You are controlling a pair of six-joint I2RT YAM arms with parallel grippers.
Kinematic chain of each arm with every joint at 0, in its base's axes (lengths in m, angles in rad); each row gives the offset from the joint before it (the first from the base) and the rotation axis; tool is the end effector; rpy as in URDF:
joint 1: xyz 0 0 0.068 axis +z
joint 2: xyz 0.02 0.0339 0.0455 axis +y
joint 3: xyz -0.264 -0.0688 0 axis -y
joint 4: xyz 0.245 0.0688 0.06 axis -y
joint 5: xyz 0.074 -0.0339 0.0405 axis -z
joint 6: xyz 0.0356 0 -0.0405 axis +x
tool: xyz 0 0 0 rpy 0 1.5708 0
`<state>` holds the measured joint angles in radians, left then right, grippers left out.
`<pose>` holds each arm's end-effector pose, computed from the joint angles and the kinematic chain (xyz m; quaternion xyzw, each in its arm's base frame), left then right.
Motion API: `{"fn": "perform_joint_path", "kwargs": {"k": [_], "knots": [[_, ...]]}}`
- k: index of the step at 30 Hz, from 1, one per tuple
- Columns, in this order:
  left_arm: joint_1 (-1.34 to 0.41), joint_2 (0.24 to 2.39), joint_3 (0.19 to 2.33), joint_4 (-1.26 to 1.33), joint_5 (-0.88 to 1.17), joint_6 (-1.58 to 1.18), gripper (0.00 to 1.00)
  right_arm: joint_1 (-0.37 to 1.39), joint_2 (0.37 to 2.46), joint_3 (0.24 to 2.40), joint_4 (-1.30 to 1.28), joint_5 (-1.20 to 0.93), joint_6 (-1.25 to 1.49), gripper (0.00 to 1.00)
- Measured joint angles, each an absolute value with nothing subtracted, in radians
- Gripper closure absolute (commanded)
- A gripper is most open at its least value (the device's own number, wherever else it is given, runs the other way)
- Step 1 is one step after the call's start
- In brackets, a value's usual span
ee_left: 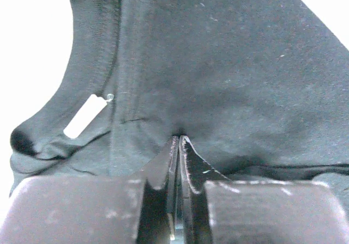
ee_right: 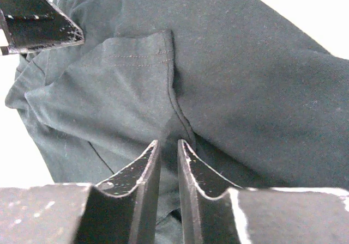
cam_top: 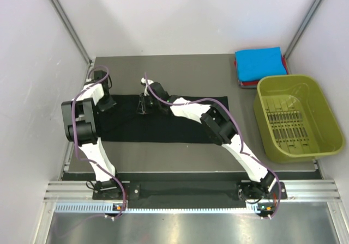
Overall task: Fold and stack the t-shirts
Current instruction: Fold the tshirt
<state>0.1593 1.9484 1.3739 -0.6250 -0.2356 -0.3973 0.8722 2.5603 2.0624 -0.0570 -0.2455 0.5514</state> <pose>0.3887 0.0709 0.1749 -0.2890 0.9325 0.0929 0.1957 0.3643 0.4472 0.1370 -0.1973 0.8465 0.3963 0.2956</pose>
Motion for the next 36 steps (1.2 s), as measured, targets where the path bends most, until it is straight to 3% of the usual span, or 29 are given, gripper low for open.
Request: {"fn": "perform_joint_path", "kwargs": {"k": [4,12,24,36], "knots": [[0.161,1.946,1.415,-0.660,-0.263,-0.390,0.84,0.873,2.527,2.032,-0.063,-0.244,0.536,0.73],[0.205,1.966,1.571,-0.685,-0.332,-0.392,0.88,0.873,2.284,1.819,-0.067,-0.230,0.507,0.68],[0.235,2.251,1.828,-0.737,-0.363,-0.425,0.89,0.873,1.917,1.632,-0.022,-0.117,0.463,0.68],[0.235,2.382,2.030,-0.811,-0.426,-0.432,0.89,0.873,1.847,1.565,-0.027,-0.038,0.463,0.68]]}}
